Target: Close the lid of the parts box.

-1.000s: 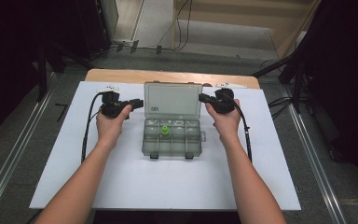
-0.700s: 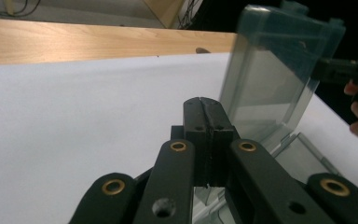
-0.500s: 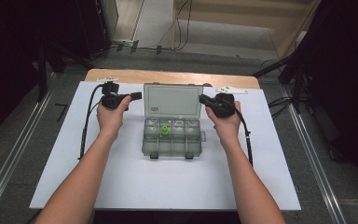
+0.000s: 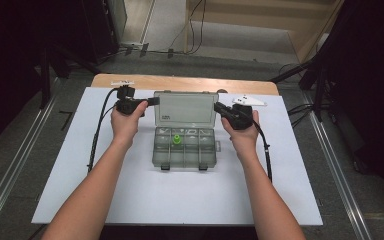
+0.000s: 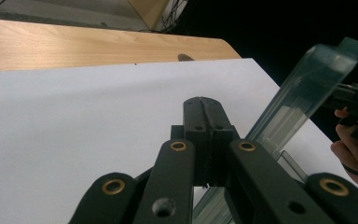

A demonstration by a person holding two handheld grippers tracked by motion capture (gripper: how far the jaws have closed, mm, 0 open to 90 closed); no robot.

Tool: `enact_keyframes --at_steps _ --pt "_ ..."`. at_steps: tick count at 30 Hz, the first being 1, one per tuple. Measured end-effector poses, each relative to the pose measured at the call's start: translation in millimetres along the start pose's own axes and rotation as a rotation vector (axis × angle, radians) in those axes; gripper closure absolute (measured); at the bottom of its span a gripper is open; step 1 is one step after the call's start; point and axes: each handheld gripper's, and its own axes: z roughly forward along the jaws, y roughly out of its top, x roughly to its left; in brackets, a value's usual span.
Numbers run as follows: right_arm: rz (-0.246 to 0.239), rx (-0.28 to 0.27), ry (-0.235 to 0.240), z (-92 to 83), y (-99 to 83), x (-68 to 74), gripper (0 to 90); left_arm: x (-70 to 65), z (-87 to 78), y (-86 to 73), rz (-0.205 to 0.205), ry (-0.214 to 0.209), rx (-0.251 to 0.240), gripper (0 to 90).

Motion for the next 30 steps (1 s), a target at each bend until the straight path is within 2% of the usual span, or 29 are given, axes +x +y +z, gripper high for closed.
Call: enact_keyframes --at_steps 5,7,13,14,16,18,27,30 --pt "0.018 0.003 0.038 -4.0 1.7 -1.7 76.5 -2.4 -3.2 -0.7 0.022 -0.010 -0.020 89.1" --pt "-0.001 0.003 0.022 -8.4 3.0 -2.6 73.3 -3.8 -3.9 -1.0 0.036 -0.009 -0.019 89.1" --pt "-0.001 -0.024 0.113 -21.8 0.6 -10.6 69.0 -6.1 -4.1 -3.4 0.045 -0.018 -0.025 89.1" --pt "-0.010 -0.022 0.111 -24.2 0.5 -10.4 68.7 -6.6 -3.9 -3.9 0.044 -0.023 -0.026 89.1" --pt "-0.033 -0.016 0.078 -28.5 0.7 -10.3 68.7 -8.0 -4.1 -4.8 0.054 -0.019 -0.022 89.1" --pt "-0.033 -0.004 0.046 -31.4 1.3 -13.1 70.0 -8.3 -4.8 -5.3 0.062 -0.022 -0.023 89.1" --pt "0.033 0.031 -0.009 -29.2 4.4 -17.3 87.1 -10.8 -9.8 -8.3 0.077 -0.036 -0.030 89.1" --pt "0.078 0.042 -0.023 -26.4 6.6 -15.0 87.4 -12.2 -11.2 -10.4 0.078 -0.040 -0.034 89.1"
